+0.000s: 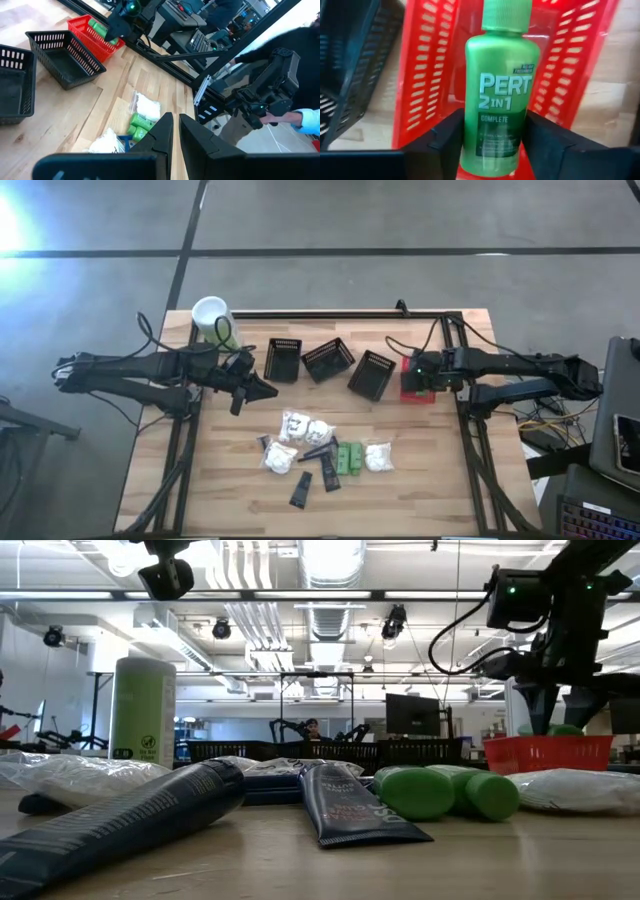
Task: Pick & Place Travel size toiletries
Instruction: Put the top shampoo into the red bin, then put the right shampoo into the red bin
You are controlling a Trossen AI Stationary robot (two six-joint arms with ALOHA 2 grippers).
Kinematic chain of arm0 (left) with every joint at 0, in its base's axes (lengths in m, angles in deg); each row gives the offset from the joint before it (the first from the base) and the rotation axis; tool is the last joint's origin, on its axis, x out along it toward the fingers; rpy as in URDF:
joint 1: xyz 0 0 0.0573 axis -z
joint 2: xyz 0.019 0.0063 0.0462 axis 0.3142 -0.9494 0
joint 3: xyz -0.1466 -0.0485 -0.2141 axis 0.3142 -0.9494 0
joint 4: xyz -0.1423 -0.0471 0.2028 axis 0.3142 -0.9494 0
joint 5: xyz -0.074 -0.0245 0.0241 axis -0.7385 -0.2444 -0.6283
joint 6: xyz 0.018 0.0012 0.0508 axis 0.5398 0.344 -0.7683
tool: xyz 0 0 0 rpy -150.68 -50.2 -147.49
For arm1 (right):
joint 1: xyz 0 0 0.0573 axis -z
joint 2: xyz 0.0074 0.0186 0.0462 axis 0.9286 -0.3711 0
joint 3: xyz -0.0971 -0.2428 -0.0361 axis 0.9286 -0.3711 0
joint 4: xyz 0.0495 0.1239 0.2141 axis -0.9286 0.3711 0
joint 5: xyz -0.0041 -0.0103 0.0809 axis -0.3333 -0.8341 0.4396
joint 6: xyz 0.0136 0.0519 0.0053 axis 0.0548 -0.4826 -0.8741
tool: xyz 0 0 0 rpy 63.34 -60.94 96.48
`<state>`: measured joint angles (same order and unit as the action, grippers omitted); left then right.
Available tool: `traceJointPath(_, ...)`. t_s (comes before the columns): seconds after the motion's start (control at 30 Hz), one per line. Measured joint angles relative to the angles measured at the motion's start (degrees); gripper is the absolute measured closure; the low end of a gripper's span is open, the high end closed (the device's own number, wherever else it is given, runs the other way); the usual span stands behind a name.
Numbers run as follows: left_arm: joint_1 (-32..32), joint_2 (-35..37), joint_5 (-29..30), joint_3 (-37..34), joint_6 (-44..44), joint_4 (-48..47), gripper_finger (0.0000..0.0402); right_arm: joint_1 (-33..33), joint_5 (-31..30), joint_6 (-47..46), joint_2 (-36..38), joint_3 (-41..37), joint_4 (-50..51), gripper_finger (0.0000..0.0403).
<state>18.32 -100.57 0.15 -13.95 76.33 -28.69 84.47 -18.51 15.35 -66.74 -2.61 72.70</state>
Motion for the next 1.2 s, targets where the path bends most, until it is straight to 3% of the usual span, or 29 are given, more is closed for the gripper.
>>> traceJointPath(0.3, 0.0, 0.0, 0.0, 0.0, 0.1, 0.0, 0.0367, -0.3, -1.0, 4.2, 0.2, 2.1, 2.1, 0.0148)
traceJointPath(0.57, 0.0, 0.0, 0.0, 0.0, 0.1, 0.0, 0.0367, -7.2, 2.5, 10.3, -2.8, 12.0, 1.3, 0.0119)
traceJointPath(0.8, 0.0, 0.0, 0.0, 0.0, -0.1, 0.0, 0.0367, -15.7, 12.6, 5.4, -14.4, 18.3, -0.1, 0.0112)
traceJointPath(1.2, 0.0, -0.1, 4.0, 0.0, -2.1, -5.4, 0.0367, -27.6, 12.8, -7.4, -36.8, 33.9, -3.9, 0.0138)
